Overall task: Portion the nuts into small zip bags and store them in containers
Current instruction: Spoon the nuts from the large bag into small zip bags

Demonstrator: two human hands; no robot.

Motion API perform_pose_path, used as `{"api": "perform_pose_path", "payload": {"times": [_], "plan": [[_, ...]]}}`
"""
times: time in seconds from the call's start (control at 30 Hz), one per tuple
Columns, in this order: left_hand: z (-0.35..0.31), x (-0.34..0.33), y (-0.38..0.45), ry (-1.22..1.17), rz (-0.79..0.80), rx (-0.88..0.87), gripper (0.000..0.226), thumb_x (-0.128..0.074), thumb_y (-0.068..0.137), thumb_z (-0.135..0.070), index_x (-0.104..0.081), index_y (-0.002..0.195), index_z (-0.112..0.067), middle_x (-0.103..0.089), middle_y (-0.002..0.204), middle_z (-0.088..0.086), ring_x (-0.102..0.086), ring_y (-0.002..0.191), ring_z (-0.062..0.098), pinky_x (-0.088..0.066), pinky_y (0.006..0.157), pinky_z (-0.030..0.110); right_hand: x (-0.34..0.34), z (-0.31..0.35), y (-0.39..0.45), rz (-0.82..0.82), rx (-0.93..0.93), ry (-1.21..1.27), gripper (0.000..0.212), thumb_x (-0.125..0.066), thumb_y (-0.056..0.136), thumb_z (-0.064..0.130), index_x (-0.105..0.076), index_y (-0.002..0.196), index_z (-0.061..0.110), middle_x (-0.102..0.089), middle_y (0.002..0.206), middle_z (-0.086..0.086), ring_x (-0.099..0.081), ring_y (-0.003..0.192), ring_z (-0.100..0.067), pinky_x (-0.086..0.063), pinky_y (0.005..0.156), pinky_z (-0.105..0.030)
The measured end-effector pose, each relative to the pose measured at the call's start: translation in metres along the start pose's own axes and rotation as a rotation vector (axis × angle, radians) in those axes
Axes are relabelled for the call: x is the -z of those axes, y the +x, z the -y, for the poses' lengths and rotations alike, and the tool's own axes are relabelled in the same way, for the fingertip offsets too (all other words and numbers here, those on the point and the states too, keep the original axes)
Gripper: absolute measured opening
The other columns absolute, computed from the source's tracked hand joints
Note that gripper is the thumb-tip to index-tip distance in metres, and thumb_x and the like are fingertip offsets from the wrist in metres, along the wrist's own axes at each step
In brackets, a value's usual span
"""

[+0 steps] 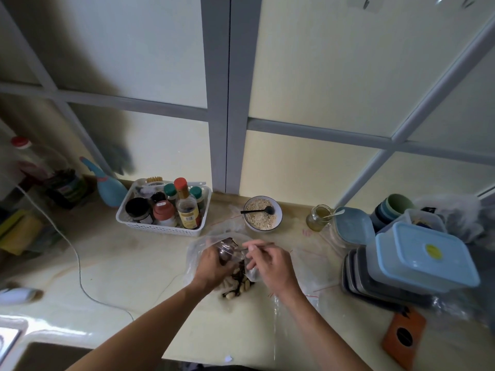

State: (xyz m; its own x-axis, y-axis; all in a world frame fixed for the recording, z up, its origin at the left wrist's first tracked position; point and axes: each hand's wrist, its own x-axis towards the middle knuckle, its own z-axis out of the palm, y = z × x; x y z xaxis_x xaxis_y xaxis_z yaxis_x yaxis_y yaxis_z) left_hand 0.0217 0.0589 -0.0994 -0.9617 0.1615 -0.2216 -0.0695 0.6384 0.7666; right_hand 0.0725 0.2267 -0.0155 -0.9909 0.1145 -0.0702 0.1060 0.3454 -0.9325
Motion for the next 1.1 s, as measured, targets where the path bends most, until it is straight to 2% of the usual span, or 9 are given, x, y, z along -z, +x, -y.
{"api": "perform_pose_path", "payload": {"times": [0.1,0.2,0.27,0.4,0.5,0.67,0.8,1.0,1.1], "plan": [[0.006,0.000,0.003,-0.062,-0.030,-0.011,0.023,-0.076,0.079,-0.040,-0.062,0.097,-0.036,-0.069,0.093,-0.013,-0.066,0.087,0.007,-0.057,0.081,0.035,-0.002,0.006,-0.001,0.064,0.109,0.004,0.017,-0.062,0.098,0.014,-0.078,0.100,0.020,-0.070,0.073,0.013,-0.071,0.064,-0.012,-0.057,0.066,-0.034],[0.032,-0.009,0.015,-0.088,-0.044,0.046,0.038,-0.073,0.072,-0.054,-0.060,0.100,-0.031,-0.068,0.094,-0.008,-0.065,0.086,0.010,-0.057,0.081,0.040,-0.004,0.006,-0.001,0.004,0.155,0.065,0.018,-0.062,0.097,0.012,-0.078,0.097,0.020,-0.073,0.082,0.006,-0.072,0.066,-0.018,-0.058,0.066,-0.040],[0.023,-0.003,0.009,-0.127,-0.069,0.069,0.050,-0.075,0.068,-0.054,-0.053,0.107,-0.030,-0.064,0.100,-0.006,-0.064,0.090,0.012,-0.057,0.082,0.039,-0.005,0.006,-0.001,-0.033,0.166,0.123,0.019,-0.060,0.096,0.011,-0.077,0.096,0.019,-0.074,0.088,0.002,-0.071,0.066,-0.022,-0.058,0.065,-0.042],[0.008,0.002,-0.001,-0.171,-0.114,0.070,0.059,-0.084,0.077,-0.030,-0.044,0.119,-0.017,-0.057,0.103,-0.005,-0.059,0.095,0.014,-0.048,0.082,0.028,-0.007,0.005,-0.005,-0.079,0.168,0.200,0.018,-0.059,0.095,0.023,-0.075,0.096,0.014,-0.072,0.082,0.000,-0.070,0.065,-0.024,-0.057,0.062,-0.037],[0.004,0.003,-0.005,-0.190,-0.167,0.039,0.059,-0.083,0.077,-0.036,-0.042,0.116,-0.019,-0.055,0.106,-0.003,-0.056,0.098,0.013,-0.049,0.085,0.029,-0.004,0.003,-0.007,-0.155,0.172,0.185,0.027,-0.056,0.093,0.034,-0.075,0.096,0.015,-0.071,0.077,-0.003,-0.070,0.064,-0.022,-0.053,0.061,-0.026],[0.007,-0.003,-0.012,-0.183,-0.218,-0.045,0.054,-0.083,0.078,-0.031,-0.041,0.112,-0.027,-0.054,0.109,-0.002,-0.054,0.101,0.016,-0.049,0.086,0.031,-0.002,0.003,-0.008,-0.250,0.227,0.109,0.027,-0.054,0.096,0.034,-0.074,0.095,0.016,-0.070,0.072,0.001,-0.070,0.061,-0.017,-0.056,0.058,-0.039],[0.010,-0.009,-0.014,-0.181,-0.254,-0.054,0.058,-0.084,0.077,-0.032,-0.039,0.114,-0.026,-0.051,0.110,0.000,-0.053,0.104,0.019,-0.048,0.089,0.032,-0.002,0.006,-0.011,-0.235,0.223,0.096,0.028,-0.054,0.095,0.034,-0.075,0.093,0.016,-0.070,0.075,0.004,-0.069,0.058,-0.015,-0.055,0.057,-0.034],[0.017,-0.010,-0.012,-0.236,-0.243,-0.054,0.069,-0.086,0.074,-0.038,-0.036,0.120,-0.025,-0.045,0.113,-0.004,-0.055,0.106,0.016,-0.054,0.090,0.034,0.003,0.009,-0.013,-0.252,0.148,0.218,0.031,-0.053,0.097,0.038,-0.075,0.094,0.016,-0.069,0.075,-0.007,-0.070,0.057,-0.025,-0.050,0.056,-0.026],[0.018,-0.010,-0.009,-0.277,-0.246,-0.057,0.069,-0.086,0.072,-0.041,-0.038,0.118,-0.022,-0.045,0.110,-0.013,-0.058,0.102,0.012,-0.057,0.084,0.037,0.004,0.009,-0.013,-0.256,0.184,0.171,0.031,-0.052,0.097,0.036,-0.076,0.097,0.016,-0.070,0.076,-0.003,-0.070,0.059,-0.021,-0.054,0.057,-0.030]]}}
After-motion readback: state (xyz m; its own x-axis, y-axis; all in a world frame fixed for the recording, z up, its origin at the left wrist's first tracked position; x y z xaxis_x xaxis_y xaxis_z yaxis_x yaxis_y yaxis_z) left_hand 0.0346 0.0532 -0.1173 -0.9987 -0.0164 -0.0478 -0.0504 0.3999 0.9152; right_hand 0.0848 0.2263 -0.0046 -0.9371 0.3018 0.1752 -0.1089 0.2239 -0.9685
